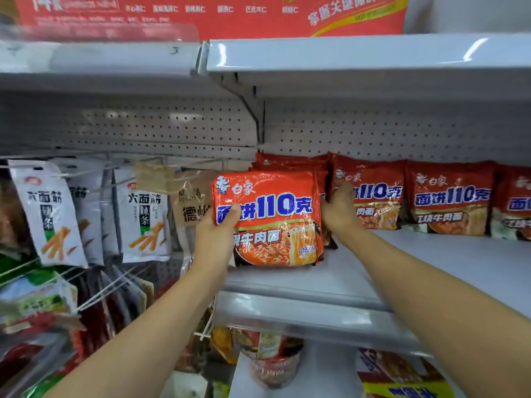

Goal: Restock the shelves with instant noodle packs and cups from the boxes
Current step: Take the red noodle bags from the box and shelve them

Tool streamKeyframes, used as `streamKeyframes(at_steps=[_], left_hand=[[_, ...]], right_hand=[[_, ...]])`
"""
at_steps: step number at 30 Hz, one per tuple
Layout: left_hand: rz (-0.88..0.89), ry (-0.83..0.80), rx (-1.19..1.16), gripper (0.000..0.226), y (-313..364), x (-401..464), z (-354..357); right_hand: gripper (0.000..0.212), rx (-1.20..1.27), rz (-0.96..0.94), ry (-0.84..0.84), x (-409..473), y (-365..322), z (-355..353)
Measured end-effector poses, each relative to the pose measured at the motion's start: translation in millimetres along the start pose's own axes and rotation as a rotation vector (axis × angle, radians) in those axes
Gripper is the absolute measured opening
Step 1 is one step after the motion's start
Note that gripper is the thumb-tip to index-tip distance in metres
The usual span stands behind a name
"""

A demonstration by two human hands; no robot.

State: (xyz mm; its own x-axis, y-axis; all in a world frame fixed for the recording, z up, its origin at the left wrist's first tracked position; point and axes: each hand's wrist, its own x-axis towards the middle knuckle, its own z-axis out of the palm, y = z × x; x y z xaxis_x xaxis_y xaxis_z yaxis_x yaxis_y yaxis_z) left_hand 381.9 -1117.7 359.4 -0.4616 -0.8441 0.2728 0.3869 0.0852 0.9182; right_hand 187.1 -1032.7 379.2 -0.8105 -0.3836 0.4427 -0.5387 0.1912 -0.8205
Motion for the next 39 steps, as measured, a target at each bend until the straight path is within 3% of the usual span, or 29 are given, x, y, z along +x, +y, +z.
streamKeyframes(at_steps=[4,10,13,20,28,34,39], left_hand=[[-0.034,-0.024,0.037,0.006,-6,14,21],[0.055,-0.055,0.254,0.016,-14,28,35],[0.091,-0.042,0.380,0.017,-18,35,35],[0.095,0.021,0.587,0.043,-17,34,32],[0.106,0.053,0.599,0.047,-24,41,29],[0.269,0.095,0.742,0.066,-15,37,28],[0.504,0.056,0.977,0.068,1,17,45]], right_hand=[[0.078,0.072,0.049,0.034,25,32,-15],[0.047,-0.013,0.110,0.043,-2,13,-42],[0.051,-0.015,0.105,0.063,-5,16,-45],[0.055,-0.073,0.083,0.077,-16,21,-51],[0.056,-0.030,0.099,0.068,-24,24,-53],[0.063,-0.087,0.084,0.046,-33,21,-61],[0.066,-0.185,0.057,0.007,-47,14,-84]])
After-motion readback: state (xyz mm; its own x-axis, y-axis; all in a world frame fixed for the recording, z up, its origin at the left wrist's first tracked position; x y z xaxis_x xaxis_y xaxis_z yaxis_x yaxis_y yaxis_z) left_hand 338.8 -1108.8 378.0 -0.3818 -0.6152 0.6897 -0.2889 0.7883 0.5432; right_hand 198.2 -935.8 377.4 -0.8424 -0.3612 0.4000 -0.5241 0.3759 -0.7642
